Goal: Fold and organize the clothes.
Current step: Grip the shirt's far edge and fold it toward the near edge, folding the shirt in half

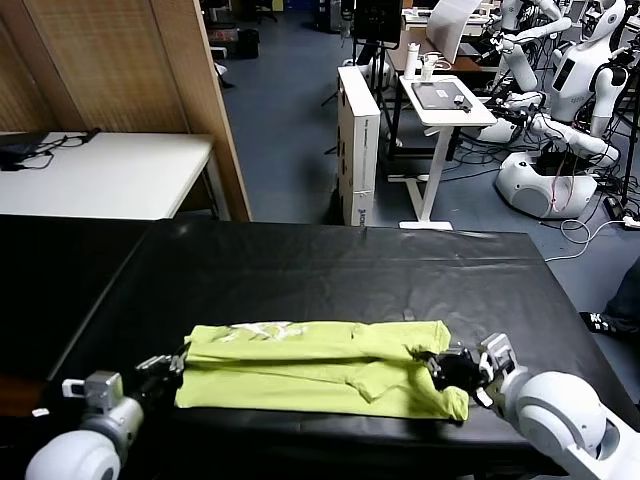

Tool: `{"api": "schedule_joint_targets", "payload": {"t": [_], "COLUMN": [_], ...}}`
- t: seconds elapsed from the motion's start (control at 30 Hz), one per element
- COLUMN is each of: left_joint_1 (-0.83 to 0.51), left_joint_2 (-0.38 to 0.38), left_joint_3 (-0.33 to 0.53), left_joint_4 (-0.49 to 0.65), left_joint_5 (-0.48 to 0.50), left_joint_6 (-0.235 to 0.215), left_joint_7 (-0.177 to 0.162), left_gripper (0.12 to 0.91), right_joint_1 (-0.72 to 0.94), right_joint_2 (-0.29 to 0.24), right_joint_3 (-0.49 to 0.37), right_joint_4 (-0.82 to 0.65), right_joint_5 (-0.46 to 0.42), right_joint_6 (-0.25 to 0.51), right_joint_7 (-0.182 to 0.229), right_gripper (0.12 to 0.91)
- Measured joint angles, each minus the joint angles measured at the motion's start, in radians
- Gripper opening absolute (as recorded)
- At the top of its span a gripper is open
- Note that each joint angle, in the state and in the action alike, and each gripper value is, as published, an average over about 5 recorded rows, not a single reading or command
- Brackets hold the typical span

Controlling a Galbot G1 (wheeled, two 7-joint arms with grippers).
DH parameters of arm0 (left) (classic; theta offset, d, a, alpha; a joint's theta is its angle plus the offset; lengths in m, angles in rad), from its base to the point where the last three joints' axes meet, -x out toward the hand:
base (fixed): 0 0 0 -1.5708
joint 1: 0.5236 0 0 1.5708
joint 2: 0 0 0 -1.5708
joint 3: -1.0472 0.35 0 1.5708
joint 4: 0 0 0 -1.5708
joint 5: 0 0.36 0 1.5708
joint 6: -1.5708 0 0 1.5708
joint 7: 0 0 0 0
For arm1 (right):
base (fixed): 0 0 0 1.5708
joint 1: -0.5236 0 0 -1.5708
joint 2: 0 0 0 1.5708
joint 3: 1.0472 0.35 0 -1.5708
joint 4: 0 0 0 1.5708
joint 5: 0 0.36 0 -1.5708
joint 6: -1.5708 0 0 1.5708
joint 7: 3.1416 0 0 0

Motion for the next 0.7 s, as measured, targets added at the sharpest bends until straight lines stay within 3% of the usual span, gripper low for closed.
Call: {"api": "schedule_joint_targets", "payload": {"t": [0.07, 0.17, 0.4, 0.7], "left_joint_1": [-0.003, -0.016, -0.089, -0.210], "left_joint_2": [-0.004, -0.008, -0.004, -0.028], "left_joint_3": [-0.009, -0.030, -0.039, 0.034], "left_joint_4": [0.000, 0.003, 0.047, 0.129], "left_joint_5": [0.001, 0.001, 0.002, 0.030], "left_joint_6": [0.002, 0.005, 0.003, -0.021], "left_joint_7": [-0.006, -0.012, -0.025, -0.023], "left_gripper": [0.746, 0.885, 0.907, 0.907], "right_joint_1": [-0.004, 0.000, 0.048, 0.130], "right_joint_2": [0.008, 0.025, 0.087, 0.192], "right_joint_3": [0.018, 0.050, 0.081, 0.075], "right_joint_4": [0.012, 0.013, -0.061, -0.243], "right_joint_5": [0.014, 0.031, 0.002, -0.055], "right_joint_6": [0.000, 0.000, 0.000, 0.056], "right_joint_7": [-0.001, -0.002, 0.014, 0.014], "right_gripper": [0.769, 0.880, 0.907, 0.907]}}
